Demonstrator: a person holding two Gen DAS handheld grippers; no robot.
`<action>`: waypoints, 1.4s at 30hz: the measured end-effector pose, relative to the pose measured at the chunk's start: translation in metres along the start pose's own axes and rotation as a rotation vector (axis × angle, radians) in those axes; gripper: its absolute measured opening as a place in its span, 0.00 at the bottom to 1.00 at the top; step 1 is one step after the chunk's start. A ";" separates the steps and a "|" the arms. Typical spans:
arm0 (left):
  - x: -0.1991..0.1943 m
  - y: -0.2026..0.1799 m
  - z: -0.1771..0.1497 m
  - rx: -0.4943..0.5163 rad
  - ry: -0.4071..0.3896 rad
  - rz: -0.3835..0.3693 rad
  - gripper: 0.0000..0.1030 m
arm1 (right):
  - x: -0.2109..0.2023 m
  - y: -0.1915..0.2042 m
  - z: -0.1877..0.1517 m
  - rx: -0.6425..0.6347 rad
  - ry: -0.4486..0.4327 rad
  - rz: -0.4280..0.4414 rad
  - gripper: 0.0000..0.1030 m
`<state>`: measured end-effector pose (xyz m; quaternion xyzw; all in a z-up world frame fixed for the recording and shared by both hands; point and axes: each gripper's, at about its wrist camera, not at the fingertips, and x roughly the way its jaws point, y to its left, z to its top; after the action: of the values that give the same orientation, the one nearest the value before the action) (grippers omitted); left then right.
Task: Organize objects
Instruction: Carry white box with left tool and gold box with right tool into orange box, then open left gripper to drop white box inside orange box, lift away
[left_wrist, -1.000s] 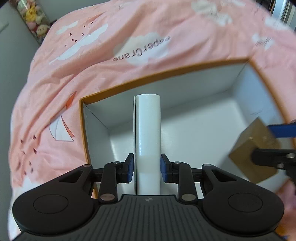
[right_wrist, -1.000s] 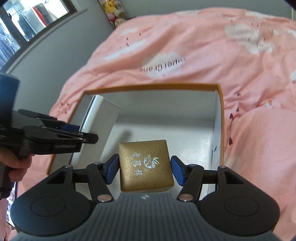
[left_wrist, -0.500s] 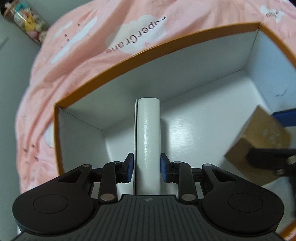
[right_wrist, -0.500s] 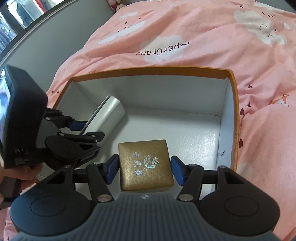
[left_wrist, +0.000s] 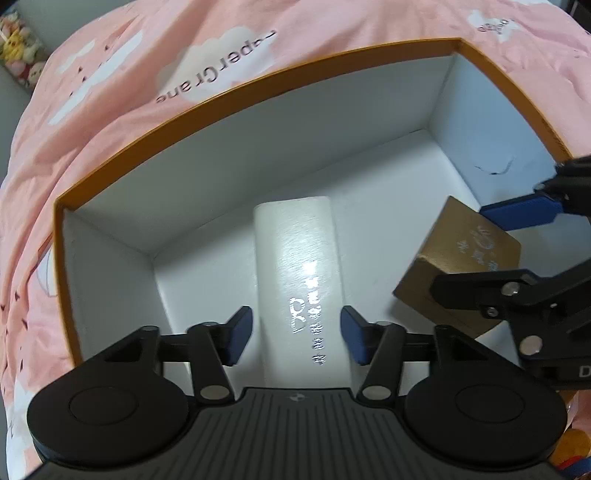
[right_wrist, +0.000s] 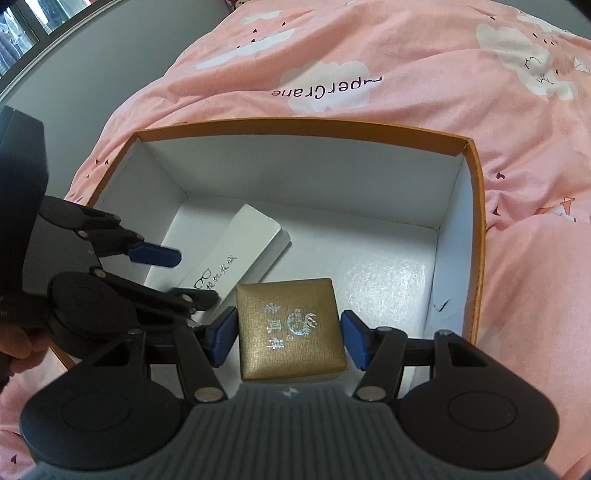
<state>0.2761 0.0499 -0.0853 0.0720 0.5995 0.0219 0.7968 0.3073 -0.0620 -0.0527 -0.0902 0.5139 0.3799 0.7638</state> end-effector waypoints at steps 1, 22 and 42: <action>0.001 -0.002 0.000 0.008 -0.002 0.004 0.66 | 0.000 0.000 0.000 -0.003 0.003 -0.004 0.60; -0.015 0.034 -0.001 -0.109 -0.075 0.085 0.57 | 0.023 0.000 0.011 0.141 0.023 0.028 0.60; -0.070 0.123 -0.045 -0.311 -0.253 -0.040 0.49 | 0.066 0.050 0.044 0.193 0.045 -0.054 0.60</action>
<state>0.2194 0.1674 -0.0140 -0.0617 0.4854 0.0895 0.8675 0.3172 0.0286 -0.0760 -0.0385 0.5627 0.3058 0.7671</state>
